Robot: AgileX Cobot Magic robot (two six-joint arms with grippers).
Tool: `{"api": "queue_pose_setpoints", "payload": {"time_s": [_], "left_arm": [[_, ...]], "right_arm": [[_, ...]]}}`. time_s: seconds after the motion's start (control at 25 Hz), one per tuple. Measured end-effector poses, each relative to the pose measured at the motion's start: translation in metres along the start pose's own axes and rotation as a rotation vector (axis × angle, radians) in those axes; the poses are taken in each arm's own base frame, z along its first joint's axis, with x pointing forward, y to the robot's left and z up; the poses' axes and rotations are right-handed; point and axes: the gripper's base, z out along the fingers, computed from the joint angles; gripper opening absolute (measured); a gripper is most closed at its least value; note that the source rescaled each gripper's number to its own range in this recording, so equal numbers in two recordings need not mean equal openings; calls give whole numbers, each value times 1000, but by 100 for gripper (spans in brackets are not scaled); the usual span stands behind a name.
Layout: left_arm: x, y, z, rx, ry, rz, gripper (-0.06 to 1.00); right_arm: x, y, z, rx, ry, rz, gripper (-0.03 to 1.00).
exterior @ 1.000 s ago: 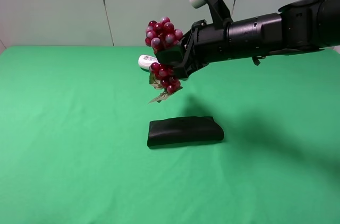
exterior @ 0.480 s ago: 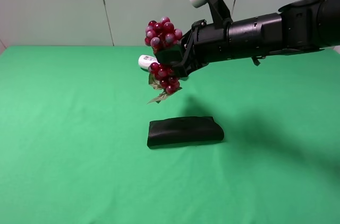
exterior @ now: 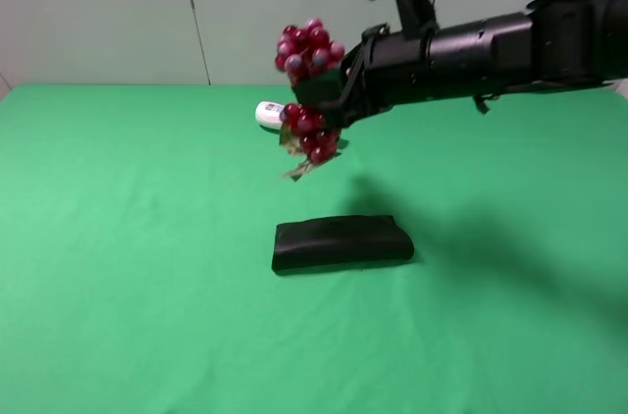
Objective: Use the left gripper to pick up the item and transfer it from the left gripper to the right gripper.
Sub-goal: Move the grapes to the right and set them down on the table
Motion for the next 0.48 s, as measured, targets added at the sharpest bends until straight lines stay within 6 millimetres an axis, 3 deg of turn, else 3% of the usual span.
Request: {"api": "queue_pose_setpoints", "payload": {"time_s": [0.24,0.48], "left_arm": [[0,0,0,-4,0,-3,100],[0,0,0,-123,0,-66,100]], "right_arm": [[-24,-3,-32,184,-43,55,3],[-30,-5,-50,296,-17,50,3]]}}
